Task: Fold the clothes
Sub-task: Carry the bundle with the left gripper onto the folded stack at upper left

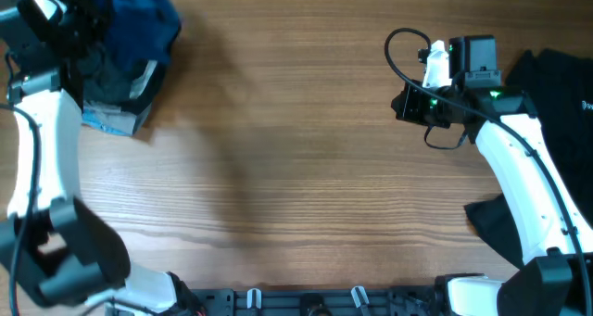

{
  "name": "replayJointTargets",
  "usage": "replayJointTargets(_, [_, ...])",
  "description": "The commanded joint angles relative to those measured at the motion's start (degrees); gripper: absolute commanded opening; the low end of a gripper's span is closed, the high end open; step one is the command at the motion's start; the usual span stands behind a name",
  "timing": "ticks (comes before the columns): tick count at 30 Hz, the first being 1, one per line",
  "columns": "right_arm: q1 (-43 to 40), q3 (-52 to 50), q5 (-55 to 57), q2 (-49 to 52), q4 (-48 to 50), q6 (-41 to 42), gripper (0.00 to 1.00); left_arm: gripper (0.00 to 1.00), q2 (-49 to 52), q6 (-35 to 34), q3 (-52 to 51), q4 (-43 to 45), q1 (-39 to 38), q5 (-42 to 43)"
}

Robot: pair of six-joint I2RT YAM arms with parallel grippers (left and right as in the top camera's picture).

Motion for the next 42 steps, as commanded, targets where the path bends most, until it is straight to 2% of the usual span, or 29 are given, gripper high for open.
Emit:
replayJointTargets(1, [0.1,0.6,-1.1,-0.2,-1.0,0.9,0.05,0.04,6.4,-2.0,0.2,-2.1,3.5,-6.2])
replayJointTargets(2, [0.1,0.6,-1.1,-0.2,-1.2,0.9,0.05,0.04,7.9,-1.9,0.2,-3.1,4.2,-7.5])
replayJointTargets(4, [0.1,0.6,-1.1,-0.2,-1.3,0.9,0.05,0.46,10.8,-1.0,0.2,-5.2,5.3,-10.6])
replayJointTargets(7, [0.1,0.6,-1.1,-0.2,-1.2,0.9,0.05,0.82,10.8,2.6,0.2,-9.3,5.5,-10.6])
replayJointTargets(9, [0.1,0.6,-1.1,-0.2,-1.4,0.9,0.04,0.97,9.4,4.9,0.2,-11.5,5.5,-10.1])
replayJointTargets(10, [0.1,0.6,-1.1,-0.2,-1.7,0.9,0.04,1.0,7.6,6.8,0.2,-12.9,5.7,-9.3])
replayJointTargets(16, [0.1,0.6,-1.1,-0.2,-1.9,0.8,0.04,1.0,-10.3,13.7,0.2,-19.6,8.2,-9.1])
replayJointTargets(17, [0.1,0.6,-1.1,-0.2,-1.9,0.9,0.05,0.9,-15.6,13.7,0.2,-21.3,9.5,-9.1])
replayJointTargets(18, [0.1,0.6,-1.1,-0.2,-1.8,0.8,0.04,0.68,-17.4,13.7,0.2,-21.6,9.9,-9.1])
replayJointTargets(19, [0.1,0.6,-1.1,-0.2,-1.7,0.9,0.04,0.54,-18.5,13.8,0.2,-21.7,9.9,-9.1])
replayJointTargets(21, [0.1,0.6,-1.1,-0.2,-1.6,0.9,0.05,0.13,-18.7,14.1,0.2,-21.0,9.7,-9.1])
replayJointTargets(22, [0.1,0.6,-1.1,-0.2,-1.6,1.0,0.04,0.04,-16.9,14.3,0.2,-19.9,9.3,-9.3])
replayJointTargets(25, [0.1,0.6,-1.1,-0.2,-1.9,2.3,0.04,0.04,-8.7,14.7,0.0,-15.0,8.2,-8.8])
replayJointTargets(28, [0.1,0.6,-1.1,-0.2,-1.8,2.3,0.04,0.04,3.7,16.8,0.0,-7.8,7.2,-2.0])
replayJointTargets(32, [0.1,0.6,-1.1,-0.2,-3.0,2.1,0.04,0.07,14.6,19.8,0.1,-11.4,7.4,-0.4])
replayJointTargets(34, [0.1,0.6,-1.1,-0.2,-3.1,1.8,0.04,0.1,15.1,21.2,0.1,-14.1,7.9,-0.7])
replayJointTargets(37, [0.1,0.6,-1.1,-0.5,-3.0,-1.0,0.04,0.23,10.0,21.9,0.9,-17.0,9.3,0.3])
replayJointTargets(40, [0.1,0.6,-0.7,-2.9,-2.8,-2.0,0.04,0.38,1.9,30.2,4.4,-22.8,9.6,2.9])
replayJointTargets(42, [0.1,0.6,-0.1,-6.4,-2.4,-2.4,0.04,0.52,-4.5,36.9,7.6,-28.8,9.6,2.8])
